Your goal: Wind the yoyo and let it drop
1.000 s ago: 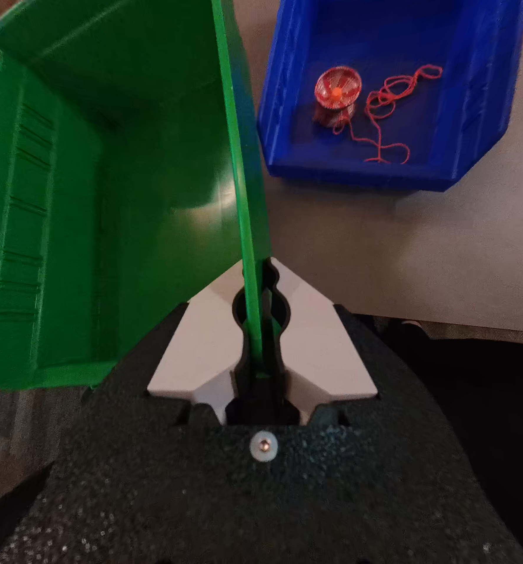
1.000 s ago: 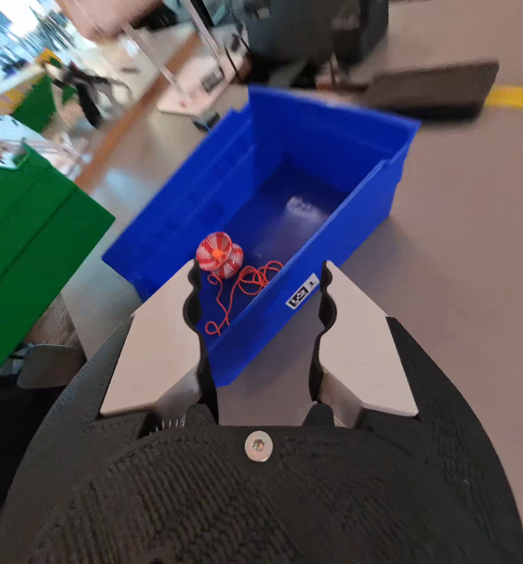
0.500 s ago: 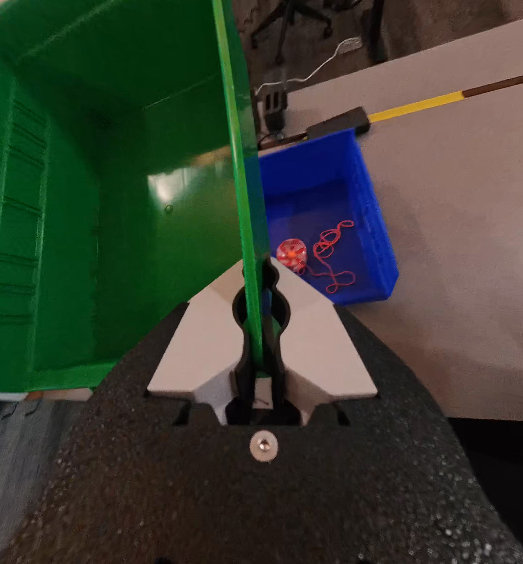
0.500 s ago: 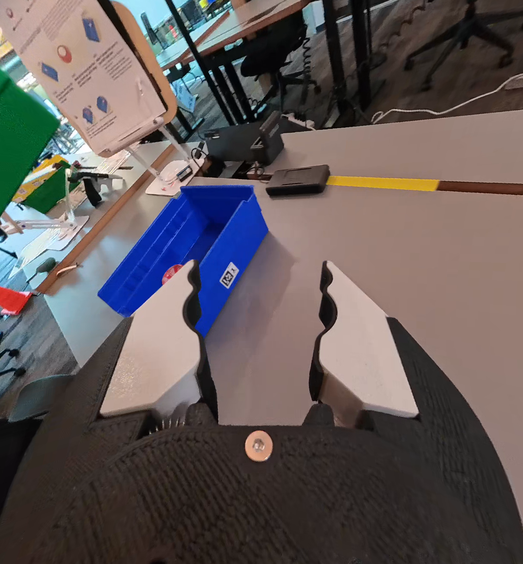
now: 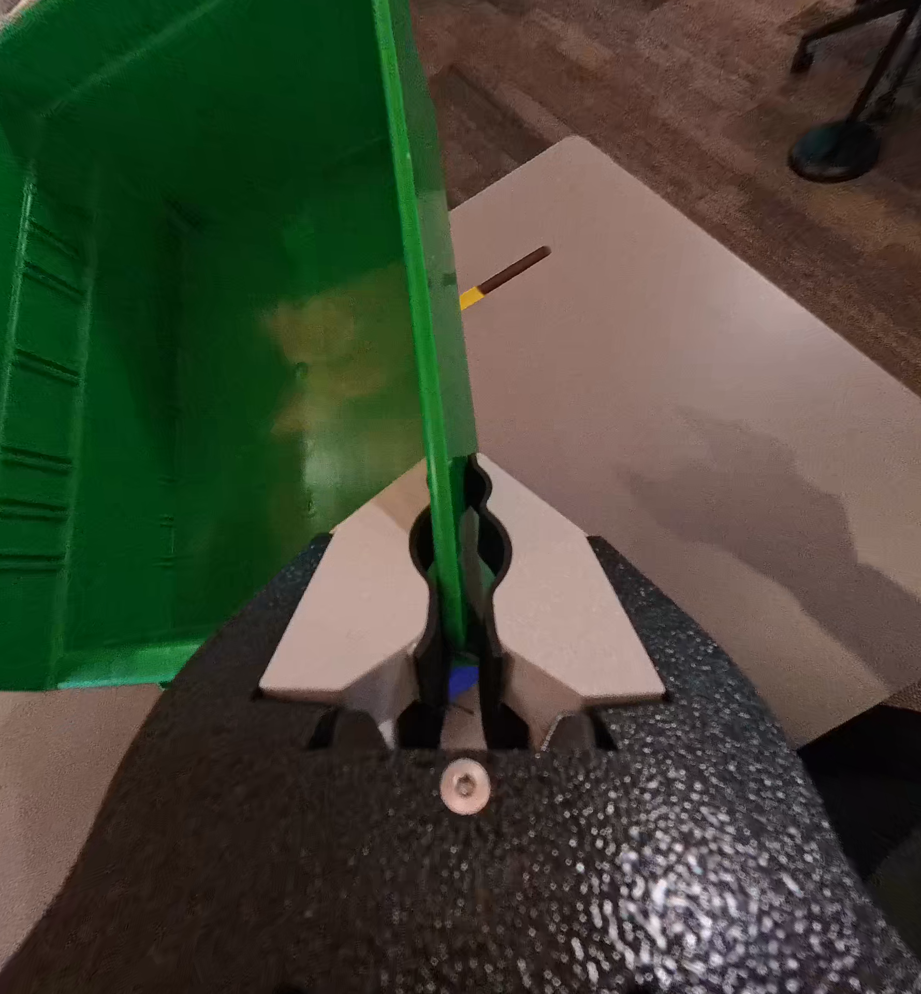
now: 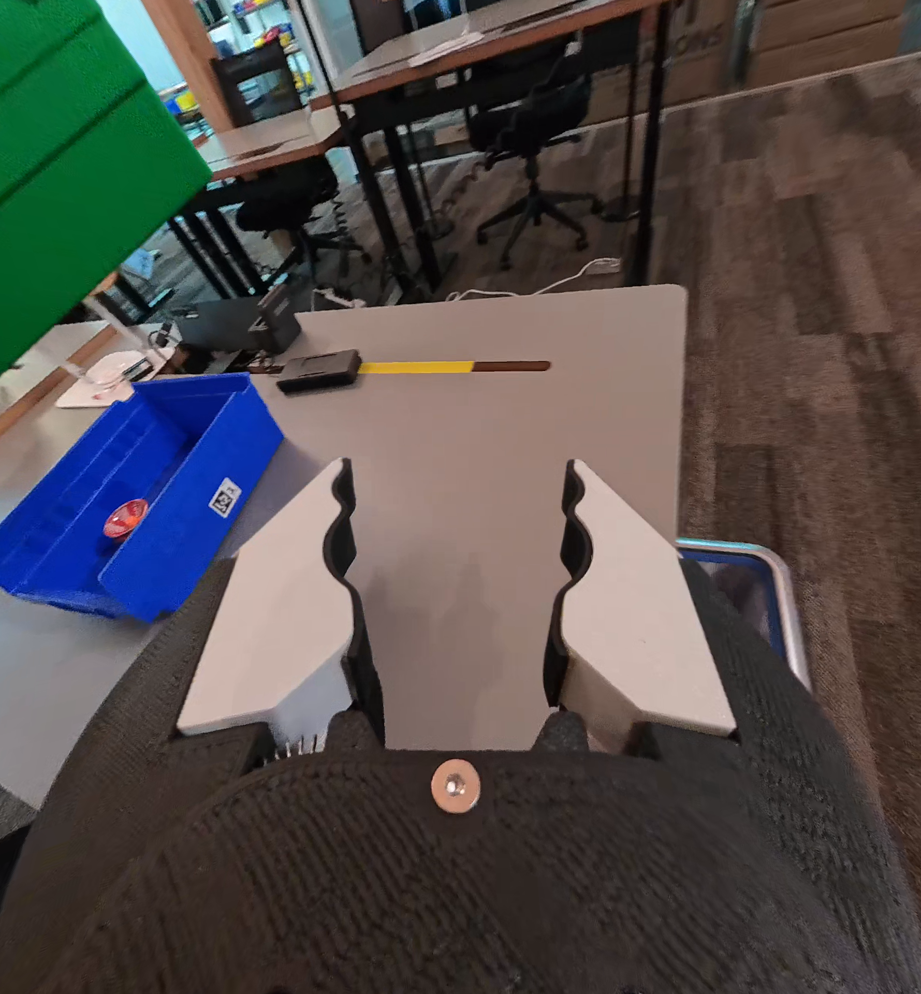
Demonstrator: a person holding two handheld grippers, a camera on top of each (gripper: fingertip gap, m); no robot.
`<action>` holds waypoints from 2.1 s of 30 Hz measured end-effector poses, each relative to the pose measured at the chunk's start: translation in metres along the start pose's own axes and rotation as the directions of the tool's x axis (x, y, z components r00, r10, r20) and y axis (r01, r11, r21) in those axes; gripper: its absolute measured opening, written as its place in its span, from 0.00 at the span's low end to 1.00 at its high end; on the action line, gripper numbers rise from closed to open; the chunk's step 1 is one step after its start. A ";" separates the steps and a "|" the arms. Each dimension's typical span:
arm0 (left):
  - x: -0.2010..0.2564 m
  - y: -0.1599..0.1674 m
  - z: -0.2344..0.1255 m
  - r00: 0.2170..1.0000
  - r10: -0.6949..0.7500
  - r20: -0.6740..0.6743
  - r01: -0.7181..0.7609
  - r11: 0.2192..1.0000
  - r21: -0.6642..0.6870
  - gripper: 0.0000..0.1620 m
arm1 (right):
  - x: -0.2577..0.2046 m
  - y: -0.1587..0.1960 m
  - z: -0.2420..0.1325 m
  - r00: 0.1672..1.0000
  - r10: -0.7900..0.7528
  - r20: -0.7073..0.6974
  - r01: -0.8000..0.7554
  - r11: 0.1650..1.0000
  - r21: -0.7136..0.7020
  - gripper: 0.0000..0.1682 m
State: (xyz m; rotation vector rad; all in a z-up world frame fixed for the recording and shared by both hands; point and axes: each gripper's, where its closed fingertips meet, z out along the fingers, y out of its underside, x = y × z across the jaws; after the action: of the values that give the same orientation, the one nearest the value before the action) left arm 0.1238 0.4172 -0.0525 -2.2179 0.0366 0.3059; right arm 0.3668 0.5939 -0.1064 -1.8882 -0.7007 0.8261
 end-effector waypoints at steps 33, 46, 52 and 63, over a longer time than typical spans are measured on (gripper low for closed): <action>0.193 0.092 0.167 0.893 0.097 -0.440 -0.152 0.984 -0.092 0.41 | -0.020 0.104 0.023 0.993 -0.113 0.025 0.116 0.973 -0.198 0.55; 0.012 0.148 0.017 0.919 -0.390 -0.053 0.393 0.916 0.082 0.49 | -0.087 0.137 0.119 0.961 -0.267 -0.074 0.248 0.949 -0.193 0.73; -0.083 0.215 -0.017 0.845 -0.494 0.204 0.488 0.869 0.082 0.49 | -0.082 0.148 0.130 0.970 -0.213 -0.118 0.180 0.953 -0.243 0.71; -0.097 0.223 0.043 0.862 -0.507 0.023 0.507 0.860 -0.054 0.38 | 0.025 0.124 0.089 0.880 -0.304 -0.364 0.175 0.921 -0.348 0.66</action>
State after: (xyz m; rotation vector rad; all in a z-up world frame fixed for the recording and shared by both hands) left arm -0.0089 0.3051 -0.2277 -2.1875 -0.5636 0.0201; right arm 0.3283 0.6079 -0.2553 -2.1037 -0.8083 0.1457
